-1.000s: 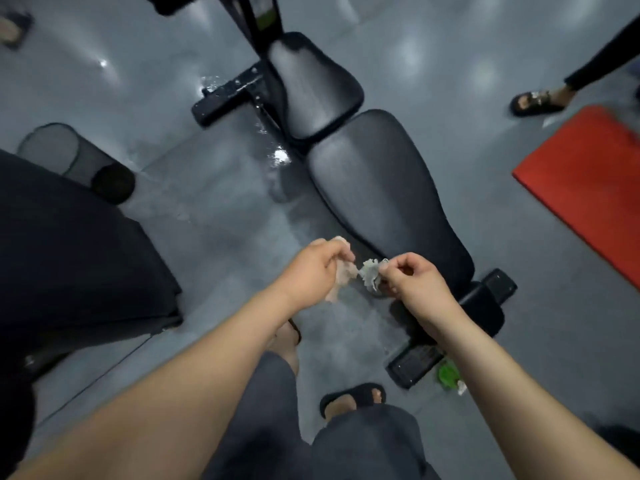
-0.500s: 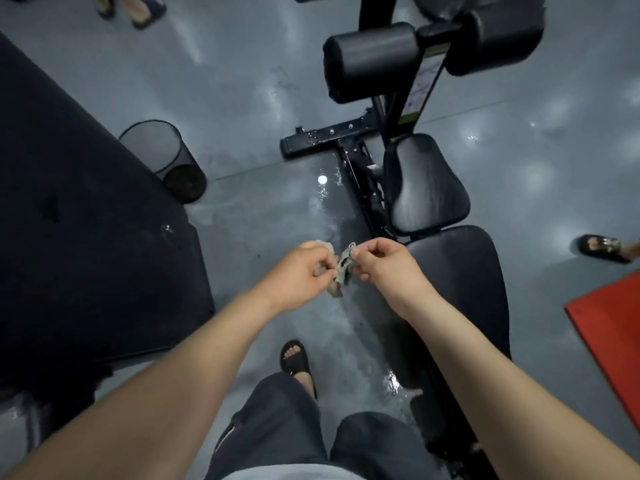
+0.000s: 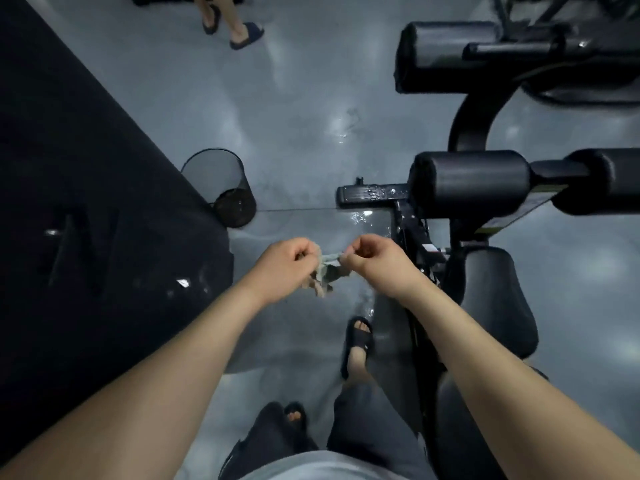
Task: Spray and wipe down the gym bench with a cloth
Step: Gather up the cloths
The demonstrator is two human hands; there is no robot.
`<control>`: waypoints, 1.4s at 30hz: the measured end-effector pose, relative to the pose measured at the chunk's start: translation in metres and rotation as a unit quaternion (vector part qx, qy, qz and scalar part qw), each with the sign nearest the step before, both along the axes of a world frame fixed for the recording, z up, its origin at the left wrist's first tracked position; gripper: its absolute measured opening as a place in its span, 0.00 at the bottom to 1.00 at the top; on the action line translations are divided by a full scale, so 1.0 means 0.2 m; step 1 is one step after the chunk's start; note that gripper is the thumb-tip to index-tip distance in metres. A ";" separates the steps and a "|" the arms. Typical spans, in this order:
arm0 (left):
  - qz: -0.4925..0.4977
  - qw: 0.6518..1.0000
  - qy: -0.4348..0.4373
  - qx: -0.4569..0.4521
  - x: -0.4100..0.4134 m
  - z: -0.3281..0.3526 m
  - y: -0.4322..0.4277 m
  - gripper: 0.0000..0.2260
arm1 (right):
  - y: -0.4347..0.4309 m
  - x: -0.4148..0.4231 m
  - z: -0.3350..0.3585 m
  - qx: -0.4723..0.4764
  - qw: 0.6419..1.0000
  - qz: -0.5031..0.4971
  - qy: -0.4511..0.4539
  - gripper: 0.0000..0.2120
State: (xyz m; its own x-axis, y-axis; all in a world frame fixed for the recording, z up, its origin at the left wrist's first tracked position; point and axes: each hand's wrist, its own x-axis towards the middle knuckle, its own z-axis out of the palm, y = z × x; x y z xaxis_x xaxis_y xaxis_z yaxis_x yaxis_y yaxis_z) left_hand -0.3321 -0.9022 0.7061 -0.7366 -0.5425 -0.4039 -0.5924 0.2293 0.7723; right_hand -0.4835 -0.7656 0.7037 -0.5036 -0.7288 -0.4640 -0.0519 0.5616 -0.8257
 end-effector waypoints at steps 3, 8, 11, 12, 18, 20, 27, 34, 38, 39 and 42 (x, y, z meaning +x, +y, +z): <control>-0.006 0.999 -0.034 -0.029 -0.14 0.06 -0.18 0.08 | -0.25 -0.21 -0.06 0.033 0.995 0.081 0.040 0.05; 0.069 0.997 -0.034 0.015 -0.38 0.17 -0.54 0.14 | -0.70 -0.50 -0.01 -0.020 0.983 0.172 -0.068 0.12; 0.088 0.996 -0.002 0.030 -0.45 0.26 -0.74 0.11 | -0.95 -0.62 0.03 -0.035 0.945 0.307 -0.109 0.28; 0.085 0.996 0.008 0.027 -0.46 0.27 -0.83 0.13 | -1.04 -0.65 0.04 -0.030 0.935 0.339 -0.094 0.28; 0.225 0.971 0.006 0.081 -0.52 0.13 -1.33 0.08 | -1.64 -0.75 -0.08 -0.028 0.935 0.348 -0.060 0.10; 0.289 0.948 0.011 0.131 -0.54 0.05 -1.51 0.07 | -1.84 -0.75 -0.13 -0.024 0.949 0.312 -0.032 0.11; 0.254 0.960 -0.016 0.115 -0.63 -0.07 -2.05 0.14 | -2.44 -0.78 -0.21 0.007 0.966 0.255 -0.042 0.07; 0.313 0.946 -0.029 0.077 -0.70 -0.12 -2.53 0.09 | -2.90 -0.86 -0.22 0.018 0.953 0.272 -0.130 0.08; 0.447 0.877 0.030 0.176 -0.69 -0.22 -2.81 0.13 | -3.31 -0.91 -0.39 0.036 0.933 0.327 -0.143 0.07; 0.477 0.857 0.036 0.193 -0.70 -0.24 -2.86 0.13 | -3.41 -0.90 -0.44 0.042 0.932 0.332 -0.139 0.06; 0.588 0.775 0.033 0.229 -0.71 -0.38 -3.02 0.13 | -3.70 -0.87 -0.63 0.067 0.932 0.320 -0.157 0.03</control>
